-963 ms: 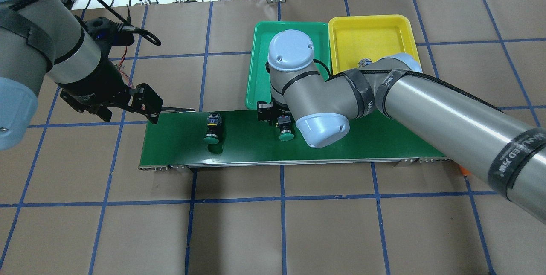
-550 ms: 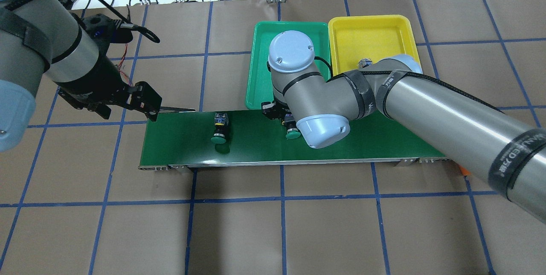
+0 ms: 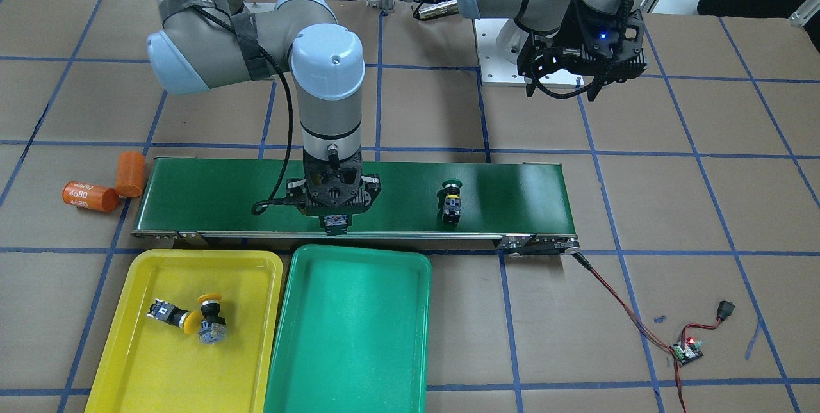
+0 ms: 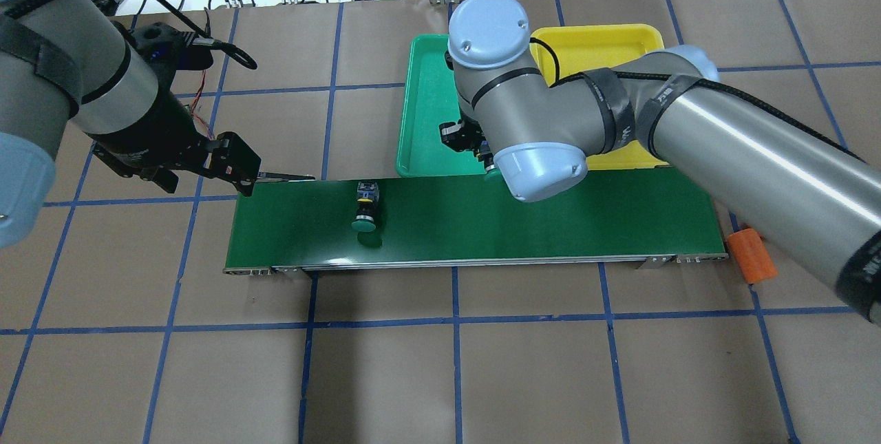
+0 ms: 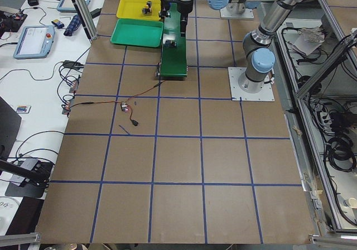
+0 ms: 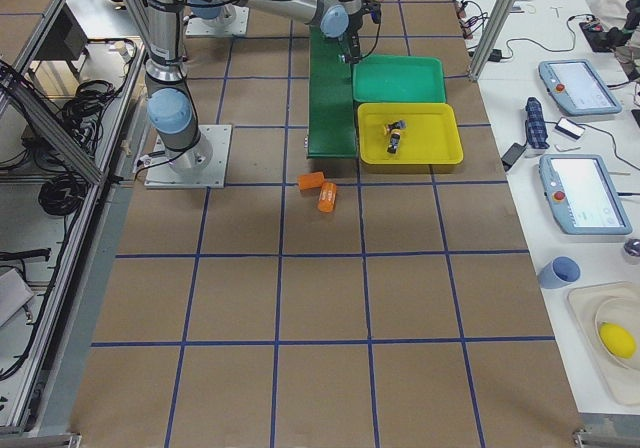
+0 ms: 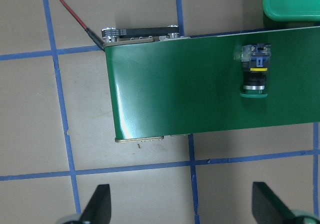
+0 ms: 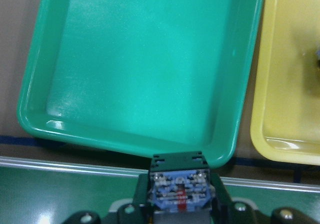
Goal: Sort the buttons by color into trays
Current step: 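Place the green-capped button in the green tray with the right gripper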
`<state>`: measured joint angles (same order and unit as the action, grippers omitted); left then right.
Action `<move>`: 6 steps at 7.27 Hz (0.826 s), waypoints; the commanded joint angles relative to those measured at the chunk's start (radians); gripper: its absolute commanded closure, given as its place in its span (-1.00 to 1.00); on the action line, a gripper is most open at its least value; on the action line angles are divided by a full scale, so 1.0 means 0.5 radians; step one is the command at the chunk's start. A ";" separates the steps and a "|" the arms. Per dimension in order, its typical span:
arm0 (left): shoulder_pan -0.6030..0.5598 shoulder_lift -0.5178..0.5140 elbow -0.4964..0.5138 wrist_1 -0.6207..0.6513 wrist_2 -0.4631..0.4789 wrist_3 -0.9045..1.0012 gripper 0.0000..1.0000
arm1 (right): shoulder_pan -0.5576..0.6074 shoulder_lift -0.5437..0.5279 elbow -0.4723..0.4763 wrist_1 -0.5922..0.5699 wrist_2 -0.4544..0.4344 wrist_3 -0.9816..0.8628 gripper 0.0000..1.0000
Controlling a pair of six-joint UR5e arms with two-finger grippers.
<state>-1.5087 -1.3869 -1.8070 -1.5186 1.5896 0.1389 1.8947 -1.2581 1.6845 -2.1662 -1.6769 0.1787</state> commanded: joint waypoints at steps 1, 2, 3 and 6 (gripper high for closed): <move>0.002 0.000 -0.003 0.000 -0.001 -0.014 -1.00 | -0.111 -0.021 -0.150 0.080 -0.006 -0.283 1.00; -0.001 -0.003 -0.003 0.000 -0.001 -0.014 -1.00 | -0.150 -0.015 -0.151 0.077 -0.006 -0.335 1.00; -0.001 -0.003 -0.003 0.000 -0.001 -0.014 -1.00 | -0.175 0.016 -0.154 0.047 0.007 -0.427 1.00; -0.001 0.000 -0.006 -0.003 0.002 0.004 -1.00 | -0.194 0.276 -0.367 -0.021 0.064 -0.455 1.00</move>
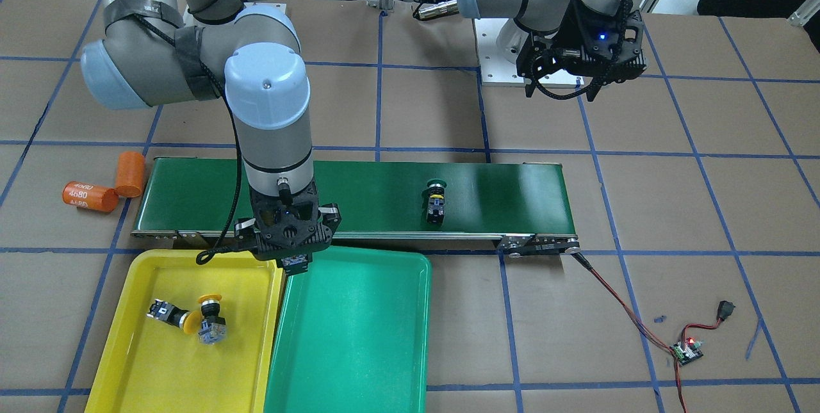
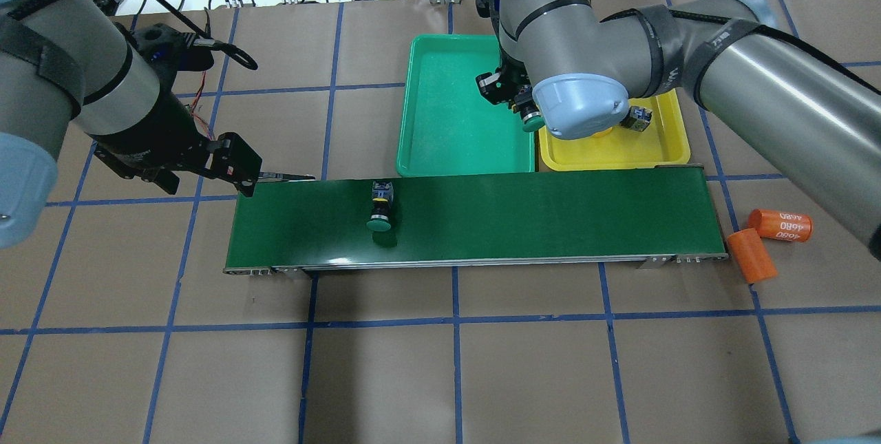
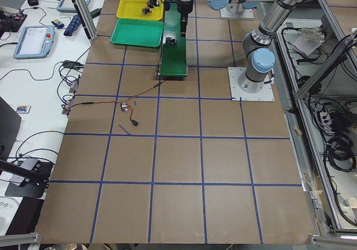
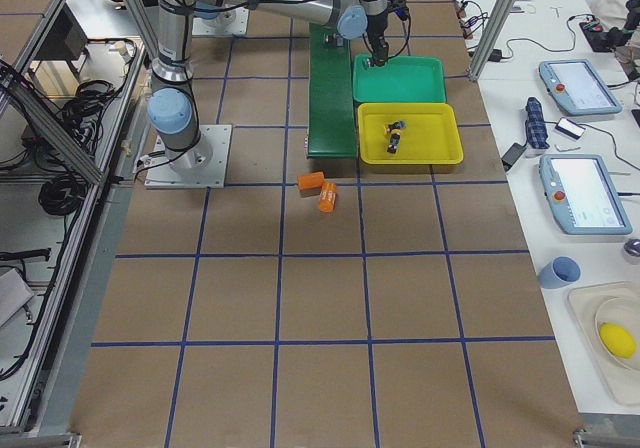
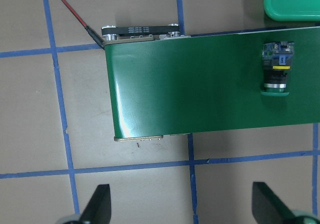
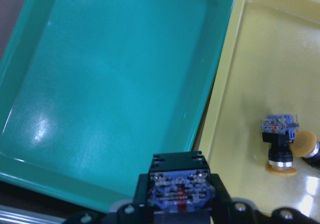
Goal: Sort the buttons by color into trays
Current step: 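Place the green-capped button in the green tray with the right gripper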
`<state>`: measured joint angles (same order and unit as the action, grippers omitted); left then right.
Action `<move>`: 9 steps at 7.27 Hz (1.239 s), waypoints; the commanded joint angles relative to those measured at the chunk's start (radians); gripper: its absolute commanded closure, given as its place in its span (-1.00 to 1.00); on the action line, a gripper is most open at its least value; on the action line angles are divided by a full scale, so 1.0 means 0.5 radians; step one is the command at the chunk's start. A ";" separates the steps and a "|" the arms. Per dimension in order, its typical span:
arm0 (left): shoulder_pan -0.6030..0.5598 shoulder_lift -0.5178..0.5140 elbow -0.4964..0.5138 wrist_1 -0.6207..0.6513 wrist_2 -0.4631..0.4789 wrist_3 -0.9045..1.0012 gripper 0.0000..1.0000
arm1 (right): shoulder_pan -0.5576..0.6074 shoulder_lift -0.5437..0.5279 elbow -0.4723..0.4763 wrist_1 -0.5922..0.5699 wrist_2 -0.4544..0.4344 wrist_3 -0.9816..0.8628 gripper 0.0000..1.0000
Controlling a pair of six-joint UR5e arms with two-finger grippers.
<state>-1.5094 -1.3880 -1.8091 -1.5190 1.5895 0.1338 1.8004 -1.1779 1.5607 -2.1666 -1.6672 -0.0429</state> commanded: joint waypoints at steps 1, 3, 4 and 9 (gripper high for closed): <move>0.003 0.000 0.001 0.001 0.002 -0.004 -1.00 | -0.008 0.247 -0.258 -0.017 0.073 -0.019 1.00; 0.003 0.000 0.001 0.001 -0.001 -0.004 -1.00 | -0.008 0.410 -0.308 -0.066 0.168 0.024 0.26; 0.000 0.000 0.001 0.001 -0.001 -0.004 -1.00 | -0.002 0.405 -0.275 -0.081 0.187 0.040 -0.99; 0.000 -0.004 -0.002 0.001 -0.001 -0.004 -1.00 | 0.197 0.145 0.009 -0.048 0.184 0.422 -1.00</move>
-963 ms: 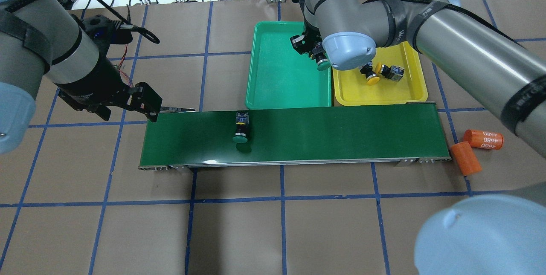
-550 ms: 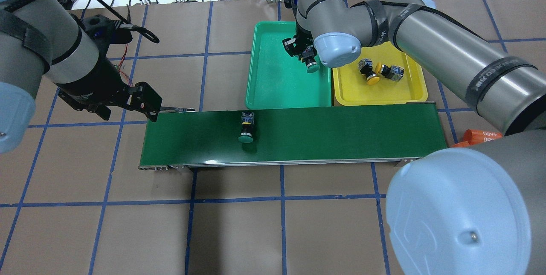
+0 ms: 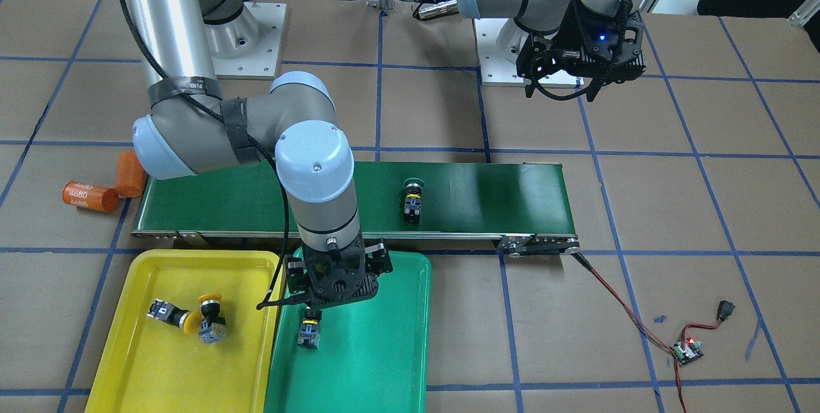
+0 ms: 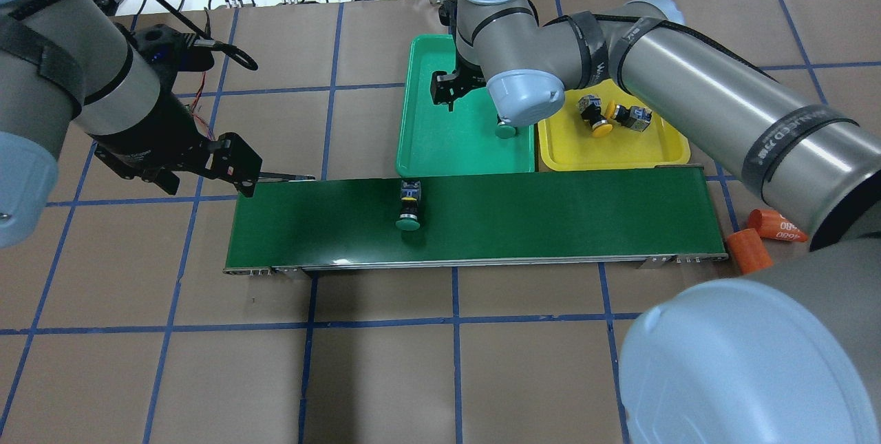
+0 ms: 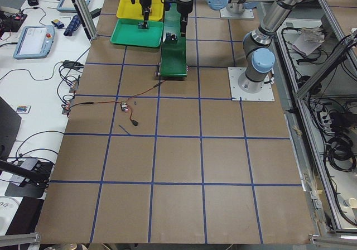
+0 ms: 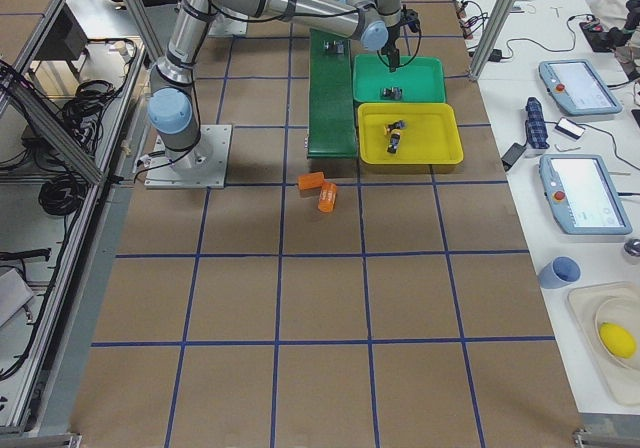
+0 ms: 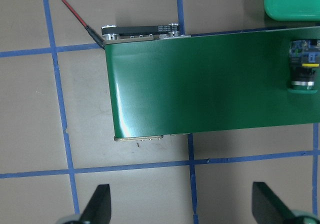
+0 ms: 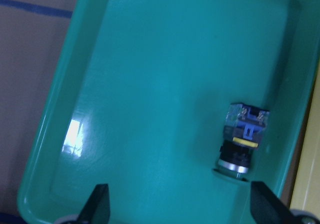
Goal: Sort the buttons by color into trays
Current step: 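Return the right gripper to the belt and grasp the second green-capped button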
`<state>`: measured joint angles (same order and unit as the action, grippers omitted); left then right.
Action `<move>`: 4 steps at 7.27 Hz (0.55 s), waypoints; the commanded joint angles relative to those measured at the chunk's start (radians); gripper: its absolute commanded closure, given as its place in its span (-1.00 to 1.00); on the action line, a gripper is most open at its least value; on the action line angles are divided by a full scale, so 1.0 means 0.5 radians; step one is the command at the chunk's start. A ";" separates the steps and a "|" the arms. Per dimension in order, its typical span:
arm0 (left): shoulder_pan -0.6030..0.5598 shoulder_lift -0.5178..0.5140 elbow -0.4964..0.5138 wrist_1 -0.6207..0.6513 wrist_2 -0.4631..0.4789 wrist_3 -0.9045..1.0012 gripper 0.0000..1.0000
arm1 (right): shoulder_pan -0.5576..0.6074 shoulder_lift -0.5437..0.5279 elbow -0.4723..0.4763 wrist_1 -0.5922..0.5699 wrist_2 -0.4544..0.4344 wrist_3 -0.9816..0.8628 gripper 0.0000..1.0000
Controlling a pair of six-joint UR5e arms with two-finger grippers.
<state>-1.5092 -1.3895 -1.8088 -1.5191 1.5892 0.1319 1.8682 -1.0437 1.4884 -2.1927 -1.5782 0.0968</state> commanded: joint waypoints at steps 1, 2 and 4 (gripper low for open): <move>0.000 -0.004 -0.003 0.001 0.000 0.000 -1.00 | 0.107 -0.210 0.341 -0.026 0.012 0.238 -1.00; 0.003 -0.007 0.000 0.001 0.000 0.000 -1.00 | 0.187 -0.250 0.522 -0.035 0.015 0.509 -1.00; 0.000 -0.013 -0.003 -0.002 0.003 0.000 -1.00 | 0.301 -0.253 0.576 -0.216 0.015 0.748 -1.00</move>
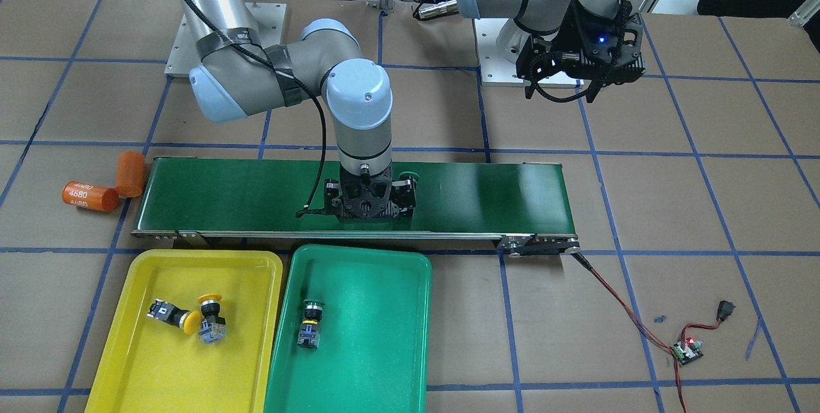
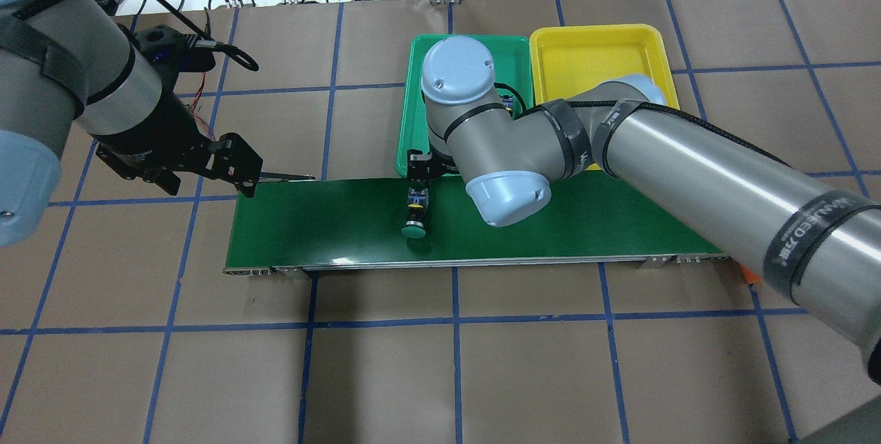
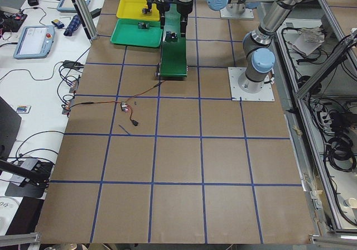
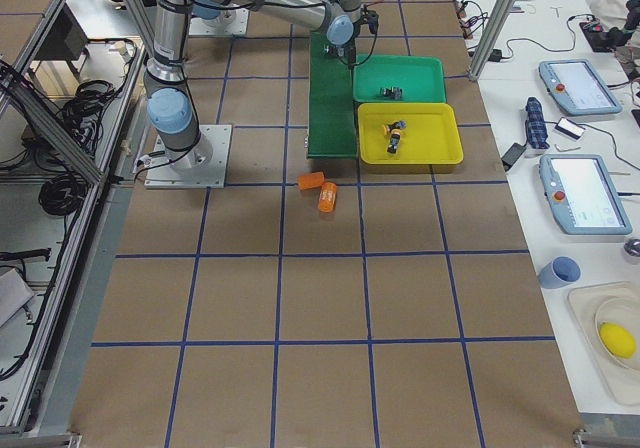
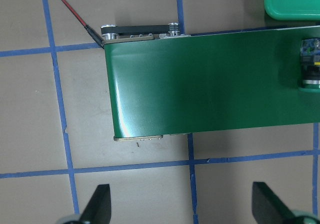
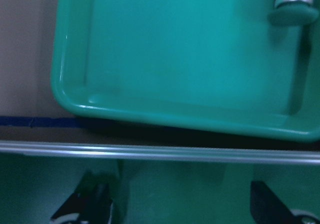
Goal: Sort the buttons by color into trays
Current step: 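Return the right gripper to the belt and grasp the second green-capped button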
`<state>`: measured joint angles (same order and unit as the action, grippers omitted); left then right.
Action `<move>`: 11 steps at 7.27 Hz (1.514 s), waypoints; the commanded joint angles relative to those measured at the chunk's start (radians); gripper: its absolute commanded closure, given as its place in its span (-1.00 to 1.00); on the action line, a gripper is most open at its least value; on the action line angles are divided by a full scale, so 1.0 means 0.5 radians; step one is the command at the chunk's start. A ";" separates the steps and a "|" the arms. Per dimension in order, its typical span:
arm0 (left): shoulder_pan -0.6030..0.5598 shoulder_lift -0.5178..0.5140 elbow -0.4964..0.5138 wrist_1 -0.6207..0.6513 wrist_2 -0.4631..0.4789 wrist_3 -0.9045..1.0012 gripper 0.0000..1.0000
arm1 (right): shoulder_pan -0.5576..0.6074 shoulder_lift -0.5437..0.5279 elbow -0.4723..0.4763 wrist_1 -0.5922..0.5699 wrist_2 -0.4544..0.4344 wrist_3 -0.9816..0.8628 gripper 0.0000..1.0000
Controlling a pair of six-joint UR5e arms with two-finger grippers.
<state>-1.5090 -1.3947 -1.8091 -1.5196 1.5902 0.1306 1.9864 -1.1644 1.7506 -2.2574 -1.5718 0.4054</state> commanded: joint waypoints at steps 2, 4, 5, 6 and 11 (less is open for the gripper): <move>-0.001 0.016 -0.026 0.002 0.001 0.003 -1.00 | 0.065 -0.015 0.033 -0.090 0.005 0.125 -1.00; -0.001 0.013 -0.027 0.014 0.001 -0.003 -1.00 | 0.065 -0.015 -0.077 -0.087 -0.004 0.140 -1.00; -0.001 0.016 -0.030 0.014 0.001 -0.003 -1.00 | 0.080 -0.015 -0.090 -0.072 -0.004 0.140 -1.00; -0.001 0.016 -0.030 0.014 0.001 -0.003 -1.00 | 0.107 -0.012 -0.050 -0.054 -0.019 0.143 -1.00; -0.001 0.016 -0.027 0.017 0.004 0.006 -1.00 | 0.123 -0.208 0.131 0.204 -0.093 0.134 0.37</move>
<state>-1.5094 -1.3865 -1.8224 -1.5117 1.5919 0.1351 2.0471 -1.2415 1.8129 -2.2110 -1.6140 0.4658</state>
